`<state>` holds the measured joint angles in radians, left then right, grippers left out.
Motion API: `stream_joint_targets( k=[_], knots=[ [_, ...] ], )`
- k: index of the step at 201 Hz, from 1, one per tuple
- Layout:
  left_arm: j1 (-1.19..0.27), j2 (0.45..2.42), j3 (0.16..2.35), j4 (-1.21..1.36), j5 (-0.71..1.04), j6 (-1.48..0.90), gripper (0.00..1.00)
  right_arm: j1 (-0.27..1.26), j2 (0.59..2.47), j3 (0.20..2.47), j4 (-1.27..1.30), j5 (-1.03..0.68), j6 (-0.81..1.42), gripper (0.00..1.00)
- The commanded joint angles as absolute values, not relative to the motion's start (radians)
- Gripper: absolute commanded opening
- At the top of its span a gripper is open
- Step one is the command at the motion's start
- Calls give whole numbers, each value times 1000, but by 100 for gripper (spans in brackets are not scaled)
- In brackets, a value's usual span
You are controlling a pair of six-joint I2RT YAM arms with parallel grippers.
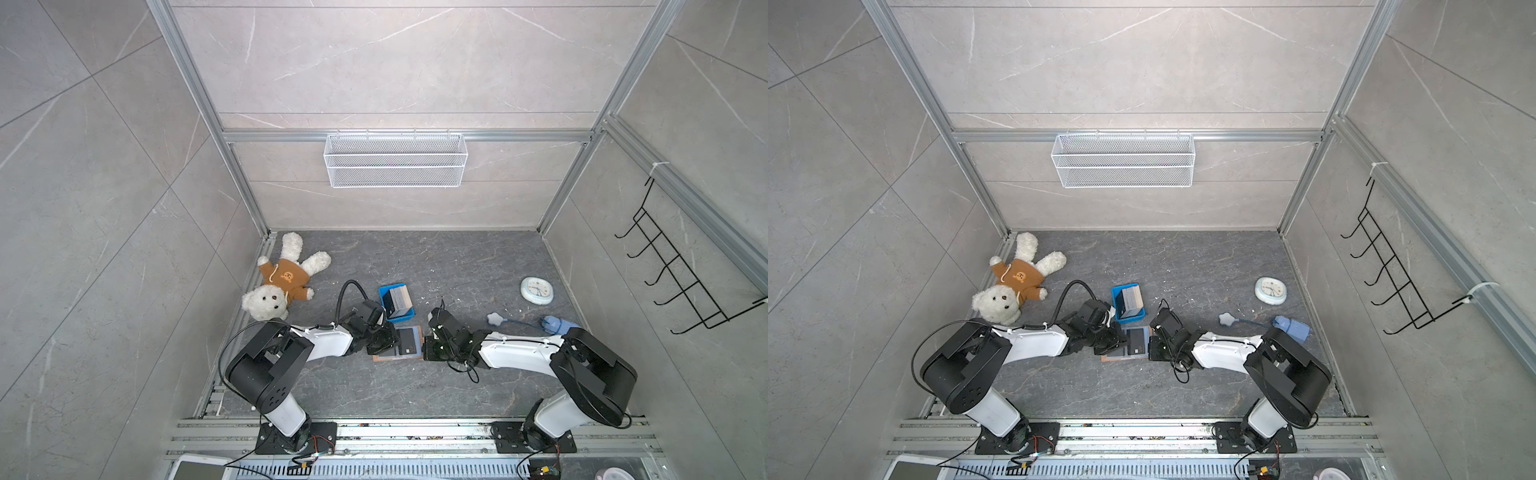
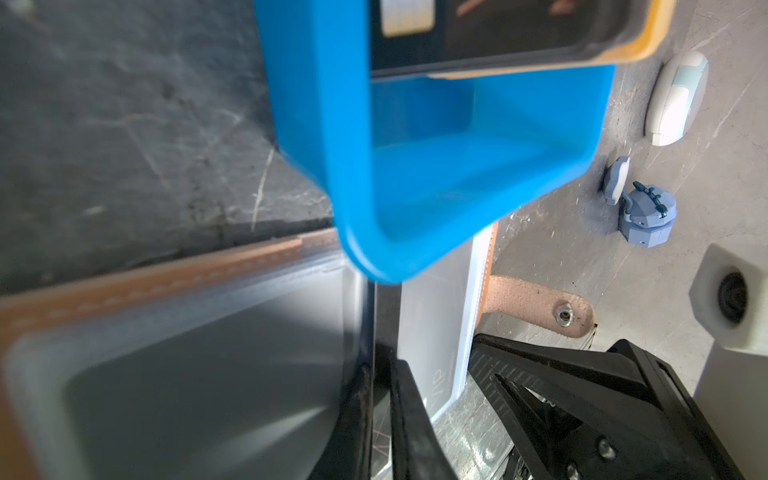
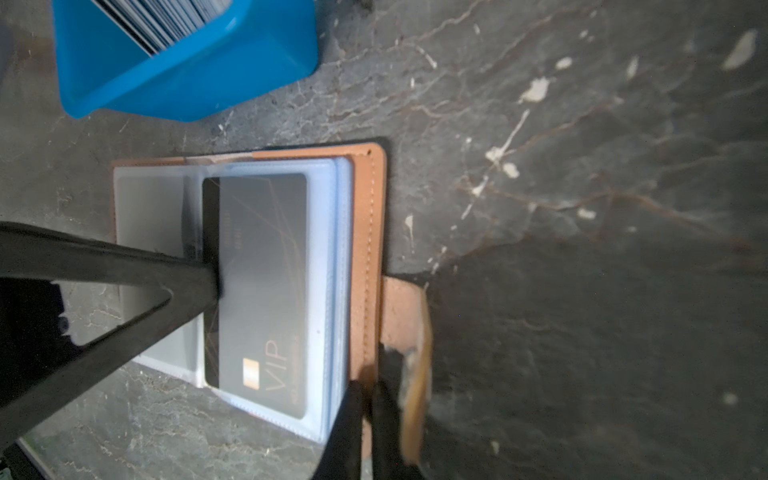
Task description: Put the credit cards into the card holder
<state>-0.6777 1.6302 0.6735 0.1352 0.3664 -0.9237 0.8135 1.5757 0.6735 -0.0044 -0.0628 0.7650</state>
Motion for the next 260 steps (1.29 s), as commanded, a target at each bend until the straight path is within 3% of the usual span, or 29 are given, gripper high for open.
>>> stream_joint_targets(
  k=[1, 101, 173, 209, 260],
  knots=[
    [-696, 1591, 702, 135, 377, -891, 12, 827, 1589, 669, -27, -51, 752, 11],
    [-703, 1608, 712, 113, 366, -893, 16, 830, 1582, 669, -34, -48, 752, 11],
    [-691, 1457, 679, -82, 247, -845, 20, 832, 1517, 666, -67, -34, 770, 11],
    [-638, 1341, 632, -143, 267, -829, 24, 831, 1457, 710, -142, -15, 780, 20],
    [-560, 1253, 564, -169, 317, -837, 29, 798, 1427, 811, -297, 32, 736, 25]
  ],
)
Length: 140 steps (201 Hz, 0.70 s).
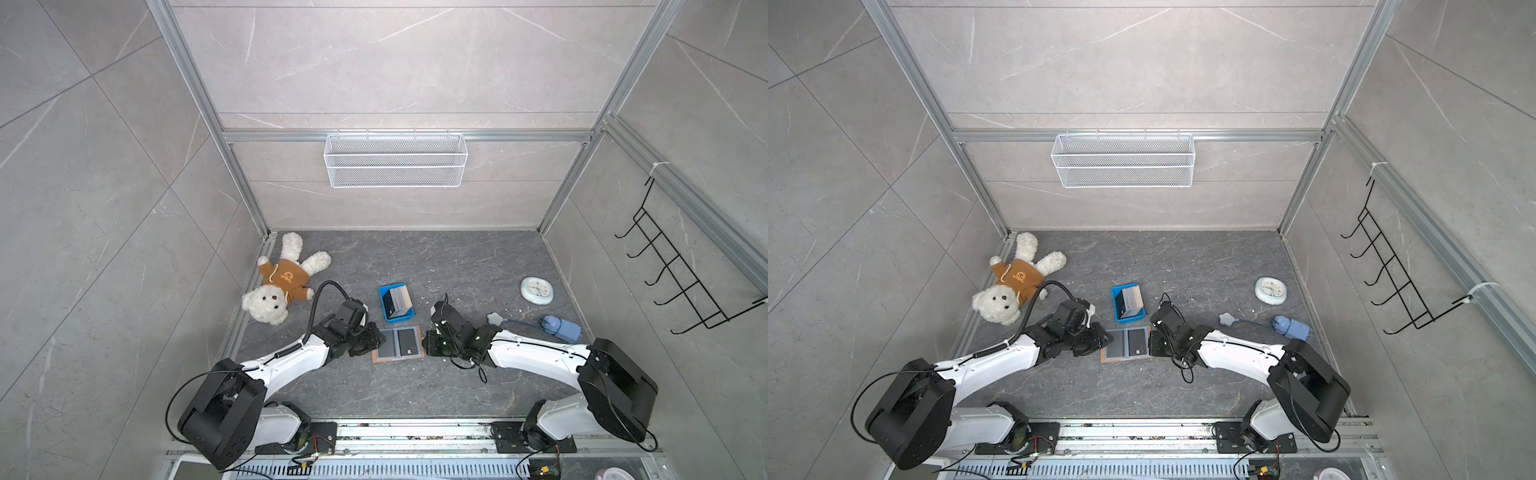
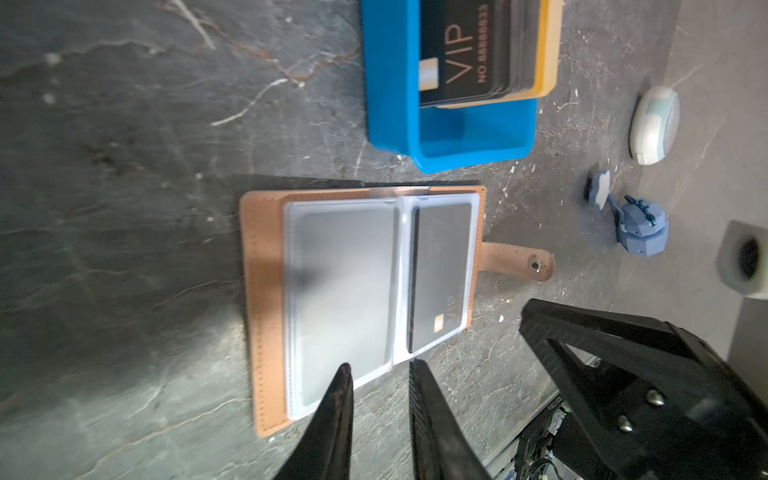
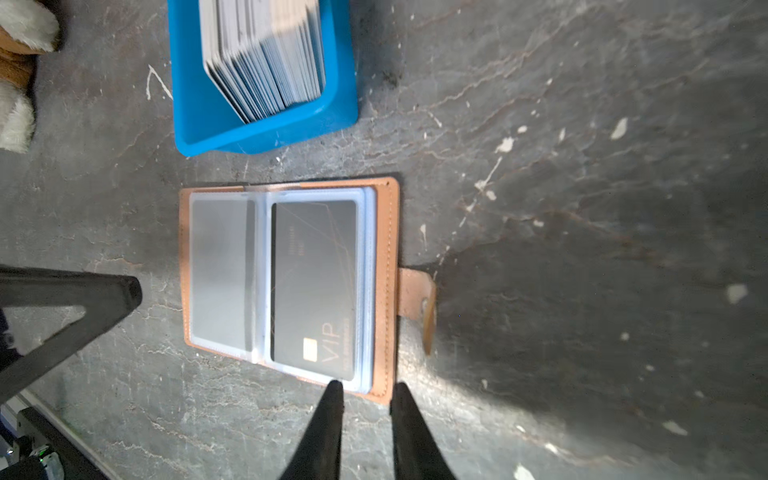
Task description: Put the credit cards into the card holder
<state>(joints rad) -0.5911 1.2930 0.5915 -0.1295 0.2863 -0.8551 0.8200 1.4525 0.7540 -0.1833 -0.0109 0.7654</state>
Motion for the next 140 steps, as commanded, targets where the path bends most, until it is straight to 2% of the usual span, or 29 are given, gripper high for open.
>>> stream_joint_targets(
  k=[1, 35, 85, 114, 140],
  knots=[
    [-558, 1252, 562, -168, 319, -837, 29, 798, 1428, 813, -299, 32, 735, 25],
    [-504, 1240, 519, -147, 368, -844, 37, 748, 1451, 846, -339, 14, 700, 26],
    [-470, 1281, 502, -97, 429, -845, 39, 721, 1528, 892, -337, -22, 648, 25],
    [-468, 1315, 506, -75, 448, -844, 40, 719, 1560, 913, -330, -36, 637, 22],
    [-467, 1330, 511, -75, 447, -839, 40, 719, 1561, 907, -326, -25, 637, 14]
  ],
)
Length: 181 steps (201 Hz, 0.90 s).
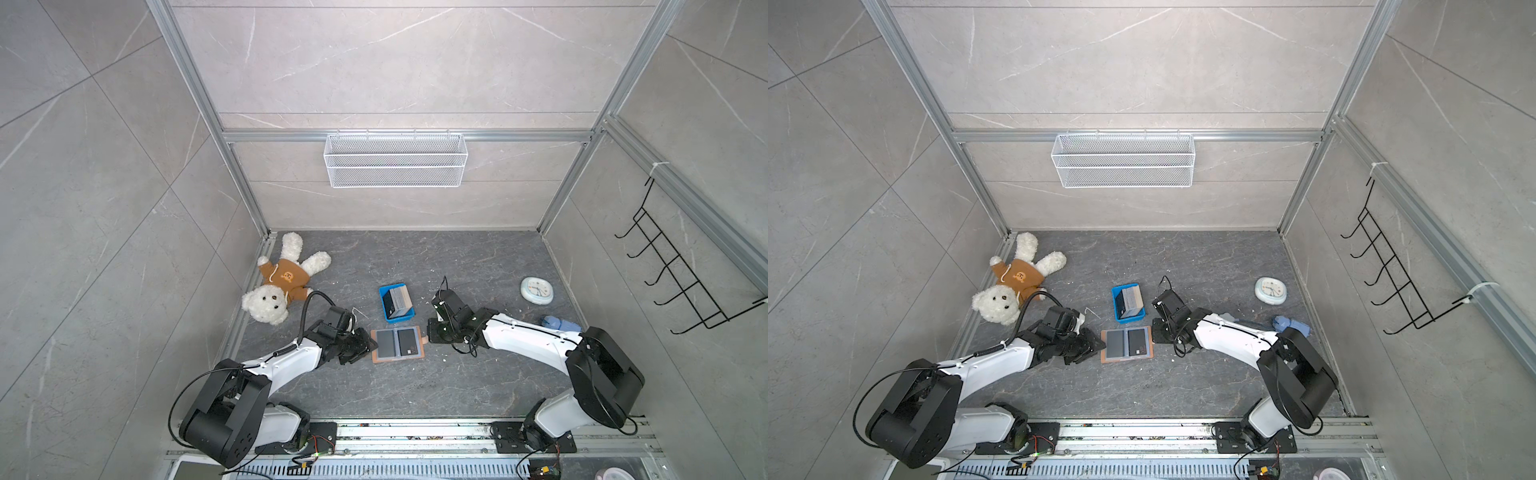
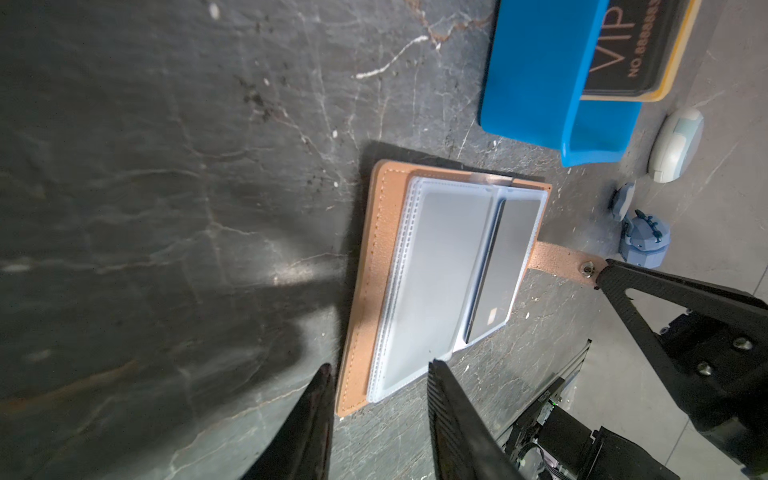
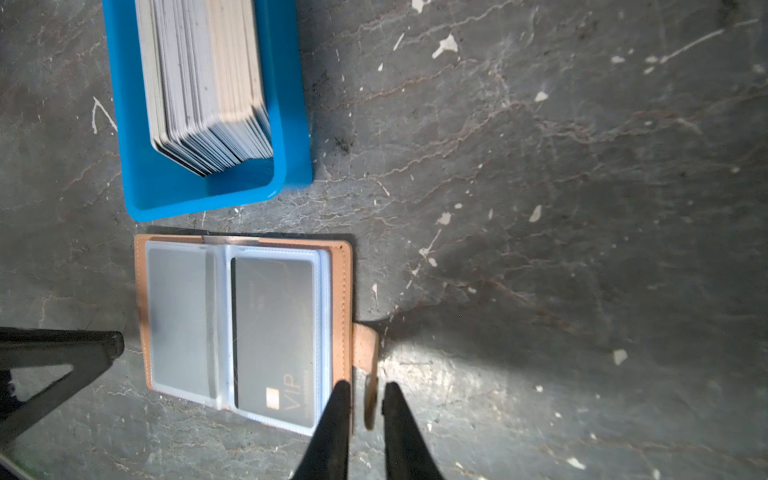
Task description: Put the credit cards into the card holder
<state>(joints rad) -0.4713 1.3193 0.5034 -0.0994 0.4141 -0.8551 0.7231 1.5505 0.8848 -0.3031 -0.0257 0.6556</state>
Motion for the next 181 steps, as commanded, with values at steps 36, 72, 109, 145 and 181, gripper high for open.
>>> stream_joint_targets(
  k=[36, 72, 109, 145, 181],
  knots=[
    [-466, 1357, 511, -66, 449, -838, 40, 719, 1576, 910, -331, -16, 630, 10],
    [-465, 1354, 509, -69, 448, -839, 40, 719, 1580, 910, -331, -11, 629, 11],
    [-457, 1351, 507, -71, 446, -840, 41, 718, 1586, 912, -331, -11, 627, 13],
    [-453, 1370, 519, -64, 457, -836, 44, 719, 1579, 912, -332, -2, 628, 7],
    [-453, 1397, 533, -53, 475, -826, 44, 718, 1563, 901, -337, 5, 629, 3]
  ],
)
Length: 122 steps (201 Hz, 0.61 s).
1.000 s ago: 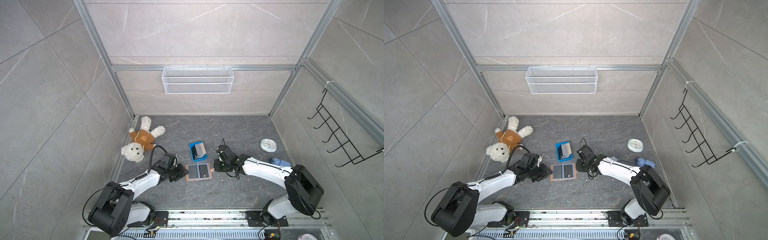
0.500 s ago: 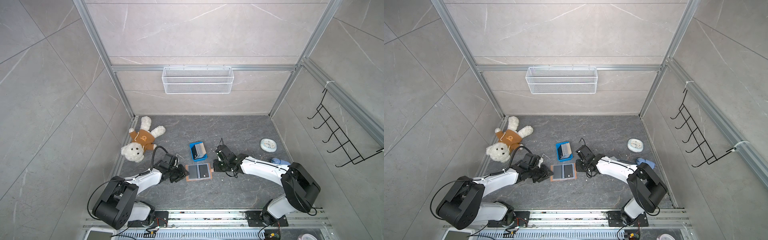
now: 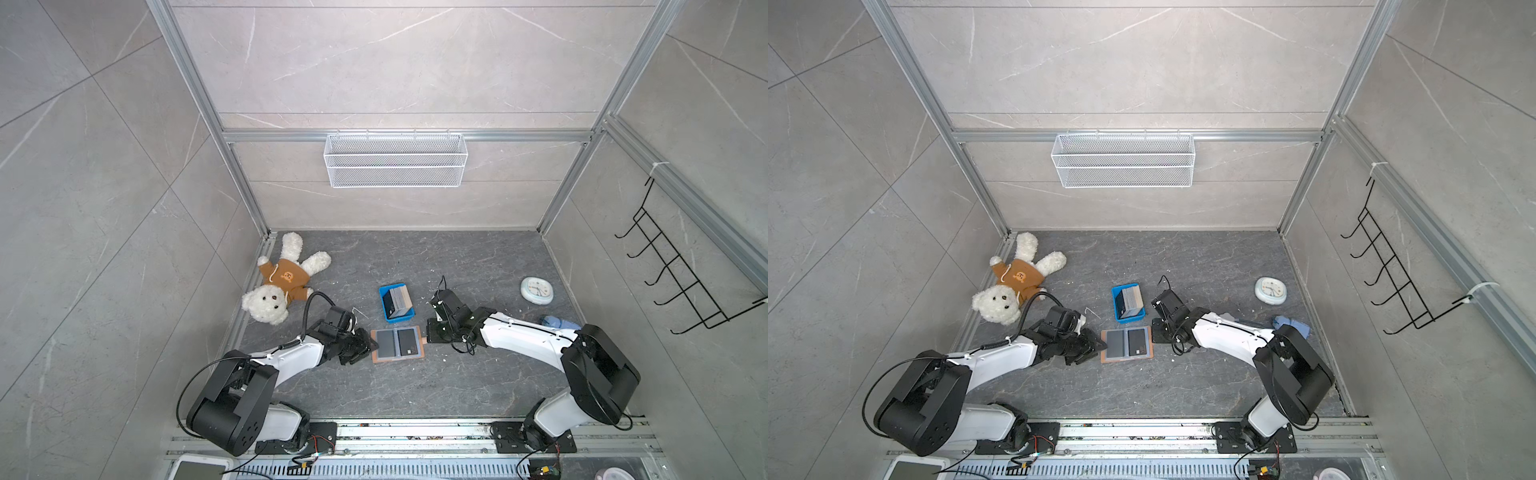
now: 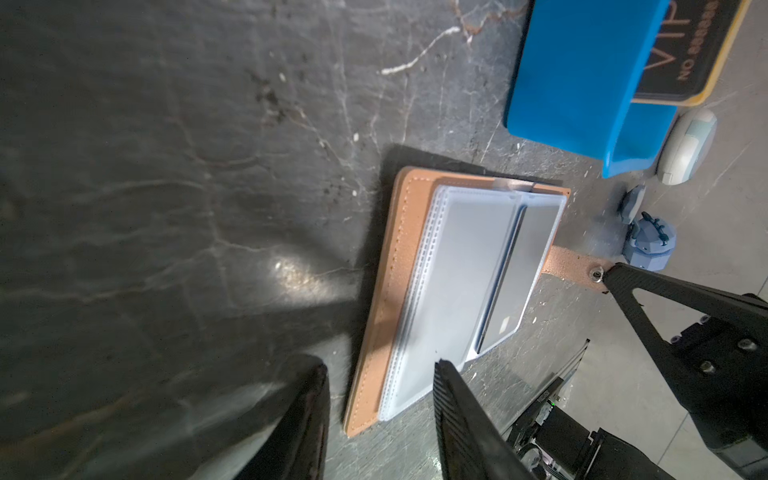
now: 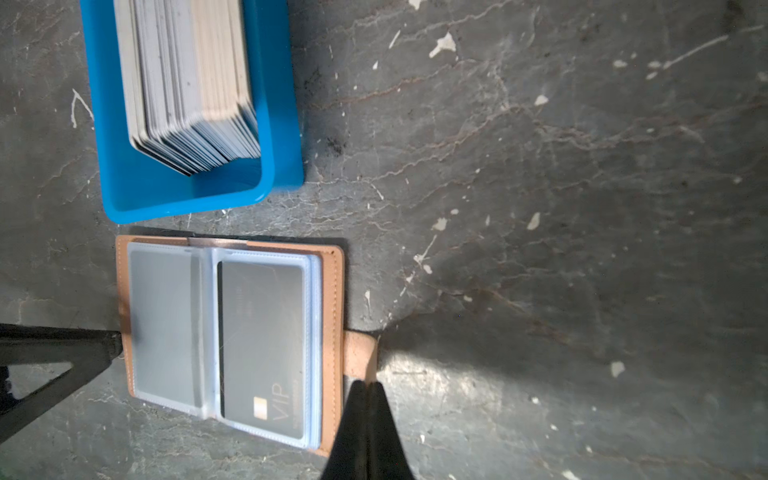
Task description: Put the credit cards into the card holder
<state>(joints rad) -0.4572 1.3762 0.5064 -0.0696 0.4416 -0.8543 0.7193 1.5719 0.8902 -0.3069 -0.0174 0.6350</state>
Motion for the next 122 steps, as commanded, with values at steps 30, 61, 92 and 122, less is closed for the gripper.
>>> stream_joint_targets(
  k=[30, 61, 92, 122],
  knots=[
    [-453, 1427, 551, -27, 486, -801, 44, 719, 1529, 877, -334, 5, 639, 1],
    [-454, 1470, 570, 12, 523, -779, 44, 718, 1486, 841, -338, 4, 659, 1],
    [-483, 1485, 580, 15, 523, -753, 41, 720, 1434, 791, -339, -2, 684, 1],
    [-544, 1491, 573, 30, 505, -764, 40, 720, 1372, 731, -356, -5, 701, 1]
  ],
)
